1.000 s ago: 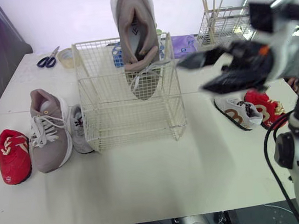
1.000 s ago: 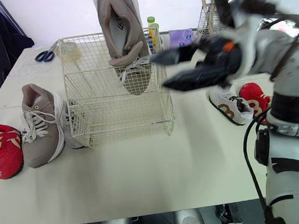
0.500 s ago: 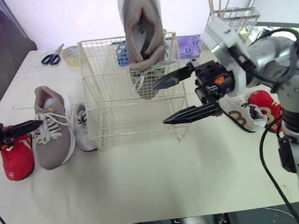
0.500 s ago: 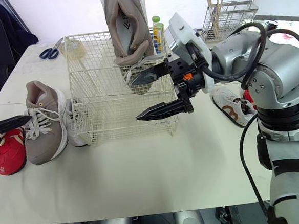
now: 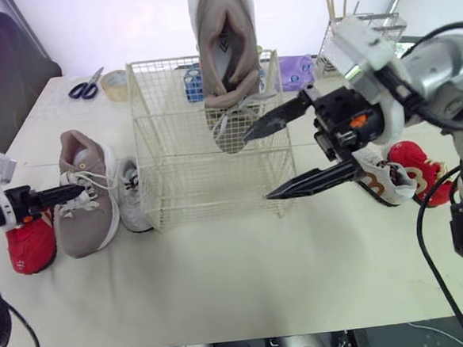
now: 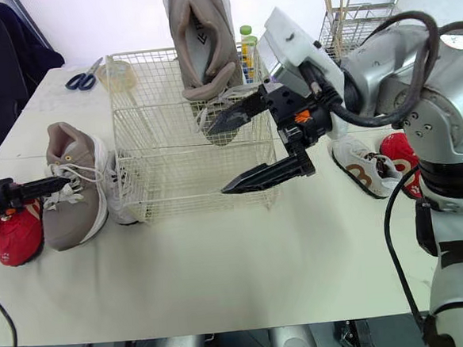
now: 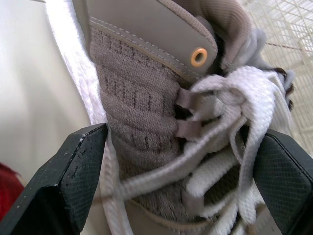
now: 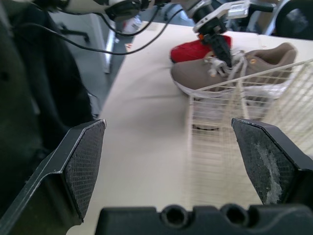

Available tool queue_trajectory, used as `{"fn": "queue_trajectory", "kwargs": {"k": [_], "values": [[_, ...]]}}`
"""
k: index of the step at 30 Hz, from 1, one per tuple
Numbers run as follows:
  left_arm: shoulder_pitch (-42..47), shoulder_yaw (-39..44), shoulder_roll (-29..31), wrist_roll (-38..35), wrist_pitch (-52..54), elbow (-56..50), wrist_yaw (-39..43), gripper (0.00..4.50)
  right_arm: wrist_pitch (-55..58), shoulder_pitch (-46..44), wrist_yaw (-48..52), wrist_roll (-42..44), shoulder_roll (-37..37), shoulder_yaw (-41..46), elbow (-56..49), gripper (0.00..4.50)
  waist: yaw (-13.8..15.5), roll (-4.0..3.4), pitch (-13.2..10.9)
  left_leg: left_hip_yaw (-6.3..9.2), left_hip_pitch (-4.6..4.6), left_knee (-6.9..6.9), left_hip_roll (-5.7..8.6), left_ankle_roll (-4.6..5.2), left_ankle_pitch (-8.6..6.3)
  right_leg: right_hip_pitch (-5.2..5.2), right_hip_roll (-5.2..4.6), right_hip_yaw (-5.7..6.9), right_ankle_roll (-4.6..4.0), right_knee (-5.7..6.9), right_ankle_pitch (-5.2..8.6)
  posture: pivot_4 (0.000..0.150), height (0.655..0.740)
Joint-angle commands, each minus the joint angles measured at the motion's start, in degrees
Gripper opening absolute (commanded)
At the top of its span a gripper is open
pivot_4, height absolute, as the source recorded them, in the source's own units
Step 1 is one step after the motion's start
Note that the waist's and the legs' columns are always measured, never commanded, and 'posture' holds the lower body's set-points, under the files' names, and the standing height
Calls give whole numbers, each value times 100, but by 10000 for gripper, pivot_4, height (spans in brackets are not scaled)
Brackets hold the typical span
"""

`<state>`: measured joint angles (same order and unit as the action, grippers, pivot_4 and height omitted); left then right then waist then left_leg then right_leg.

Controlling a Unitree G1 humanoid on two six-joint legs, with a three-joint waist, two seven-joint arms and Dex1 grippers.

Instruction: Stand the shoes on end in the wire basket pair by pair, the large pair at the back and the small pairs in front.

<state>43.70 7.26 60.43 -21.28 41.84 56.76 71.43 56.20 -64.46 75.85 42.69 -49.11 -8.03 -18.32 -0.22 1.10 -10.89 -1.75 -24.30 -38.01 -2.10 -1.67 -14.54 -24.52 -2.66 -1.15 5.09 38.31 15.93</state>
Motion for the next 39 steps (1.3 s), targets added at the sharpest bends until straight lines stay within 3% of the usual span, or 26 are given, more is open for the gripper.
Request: {"fn": "queue_trajectory", "kwargs": {"k": [1,4,10,12,13,19,22,28,31,35,39], "values": [[164,-195,-222,340,-131,373,82,45000,-231,-192,70,-217,-134,-19,8,44706,28,0,0,0,0,-1,1,0,0,0,-1,0,0,1,0,1500,7400],[284,-128,-329,407,-70,514,123,36496,-257,-247,106,-258,-167,-40,57,45000,76,-3,2,0,0,-4,3,0,0,1,-2,-1,0,1,0,1500,7400],[290,-33,-497,534,-120,519,124,9148,-244,-503,394,-147,-319,39,144,45000,96,-2,3,1,-5,-6,13,0,0,2,-14,-1,2,-1,-1,1500,7400],[296,123,-515,496,-155,514,-12,1865,-338,-484,488,-224,-385,-1,128,45000,95,-2,3,1,-5,-7,14,0,0,4,-16,-1,2,-2,-1,1500,7400],[301,194,-502,463,-136,500,-32,266,-376,-470,504,-262,-405,-17,122,45000,96,-2,3,2,-5,-7,14,0,0,4,-16,-1,3,-2,-2,1500,7400],[160,962,-276,129,-141,347,-418,266,-600,-352,451,-453,-456,23,157,45000,68,-2,3,6,-4,-8,12,0,0,3,-14,1,7,0,-4,1500,7400],[-67,1606,-155,-234,-87,-321,-803,266,-688,-318,265,-600,-463,111,245,45000,45,3,0,9,-8,-8,9,0,0,-1,-13,4,8,1,-4,1500,7400],[-1163,3811,-259,-1431,661,-3865,-1787,266,-422,-189,-356,-484,-467,621,320,45000,-59,41,-7,30,-21,-5,-23,0,0,-9,-21,8,8,-6,-5,1500,7400],[-1052,4391,-537,-2032,860,-5439,-2515,266,-414,-42,-510,-413,-490,858,337,45000,-45,43,-7,24,-22,-2,-22,0,-1,-9,-42,8,8,-16,-5,1500,7400],[-153,4175,-853,-2453,722,-6614,-3721,266,-708,177,-714,-687,-541,921,381,45000,-5,46,-4,34,-15,-4,5,-1,-1,8,-54,23,15,-13,-9,1500,7400],[870,2728,-1860,-2025,-146,-7378,-4676,266,-928,166,-868,-1143,-926,889,576,45000,70,42,-2,28,-11,-11,29,0,0,16,-61,14,36,-14,-20,1500,7400]]}}
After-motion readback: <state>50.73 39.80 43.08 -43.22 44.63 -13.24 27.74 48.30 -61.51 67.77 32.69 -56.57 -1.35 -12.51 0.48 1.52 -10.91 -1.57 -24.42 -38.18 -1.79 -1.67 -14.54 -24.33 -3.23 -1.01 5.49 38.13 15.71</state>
